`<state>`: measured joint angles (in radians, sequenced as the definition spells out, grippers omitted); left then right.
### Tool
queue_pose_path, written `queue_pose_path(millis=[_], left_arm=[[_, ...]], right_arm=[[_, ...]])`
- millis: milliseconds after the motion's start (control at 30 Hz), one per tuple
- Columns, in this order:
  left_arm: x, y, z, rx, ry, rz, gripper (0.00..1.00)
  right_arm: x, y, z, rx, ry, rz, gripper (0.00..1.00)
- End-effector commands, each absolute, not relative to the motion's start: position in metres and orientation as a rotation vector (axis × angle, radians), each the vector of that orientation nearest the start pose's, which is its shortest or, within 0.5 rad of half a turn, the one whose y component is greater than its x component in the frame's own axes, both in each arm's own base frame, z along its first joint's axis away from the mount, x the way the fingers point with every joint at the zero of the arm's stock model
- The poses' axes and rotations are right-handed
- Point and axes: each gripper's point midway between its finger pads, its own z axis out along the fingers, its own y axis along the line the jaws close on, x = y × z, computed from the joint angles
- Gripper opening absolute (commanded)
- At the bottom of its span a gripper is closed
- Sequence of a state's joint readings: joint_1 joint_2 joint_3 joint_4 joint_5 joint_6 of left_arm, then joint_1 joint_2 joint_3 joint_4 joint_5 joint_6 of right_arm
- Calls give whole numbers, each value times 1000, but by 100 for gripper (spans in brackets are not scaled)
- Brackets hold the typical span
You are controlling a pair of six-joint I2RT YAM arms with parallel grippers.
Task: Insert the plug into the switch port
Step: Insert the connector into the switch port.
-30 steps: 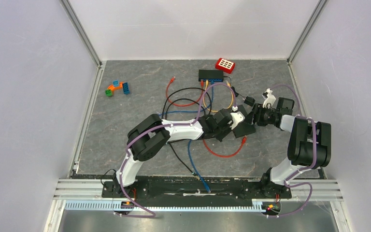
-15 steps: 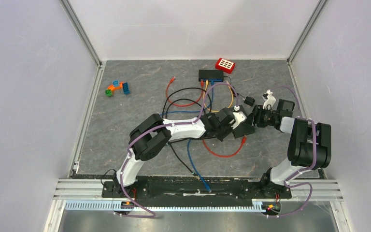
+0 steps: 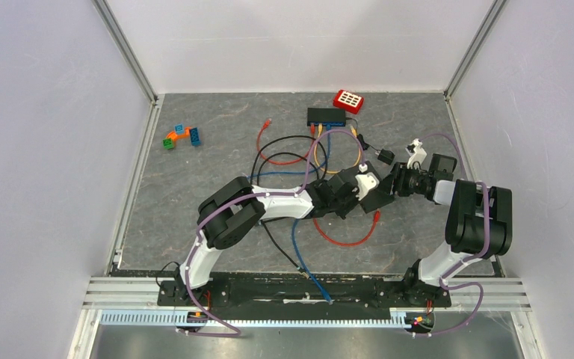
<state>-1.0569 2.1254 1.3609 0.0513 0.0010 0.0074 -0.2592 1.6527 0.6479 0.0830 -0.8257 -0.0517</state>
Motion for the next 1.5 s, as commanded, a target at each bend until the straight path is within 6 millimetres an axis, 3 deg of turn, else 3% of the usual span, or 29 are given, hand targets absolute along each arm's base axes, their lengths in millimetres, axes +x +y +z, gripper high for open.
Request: queue_pose_path(millis=[0, 367, 833, 1000, 1167, 1467], left_arm=[[257, -453, -37, 1261, 2061, -489, 2], [251, -453, -35, 1127, 2090, -568, 2], [257, -477, -2, 1197, 1863, -656, 2], [263, -466, 5, 1218, 1848, -576, 2], [266, -453, -2, 1228, 1896, -545, 2], [266, -458, -3, 1322, 1871, -617, 2]], right_arm=[[265, 69, -20, 18, 2527, 1025, 51], [244, 104, -6, 155, 2399, 1223, 49], [184, 146, -11, 149, 2439, 1407, 47], [192, 142, -6, 186, 2411, 1333, 46], [208, 135, 5, 315, 2318, 1251, 44], [207, 136, 6, 426, 2264, 1265, 41]])
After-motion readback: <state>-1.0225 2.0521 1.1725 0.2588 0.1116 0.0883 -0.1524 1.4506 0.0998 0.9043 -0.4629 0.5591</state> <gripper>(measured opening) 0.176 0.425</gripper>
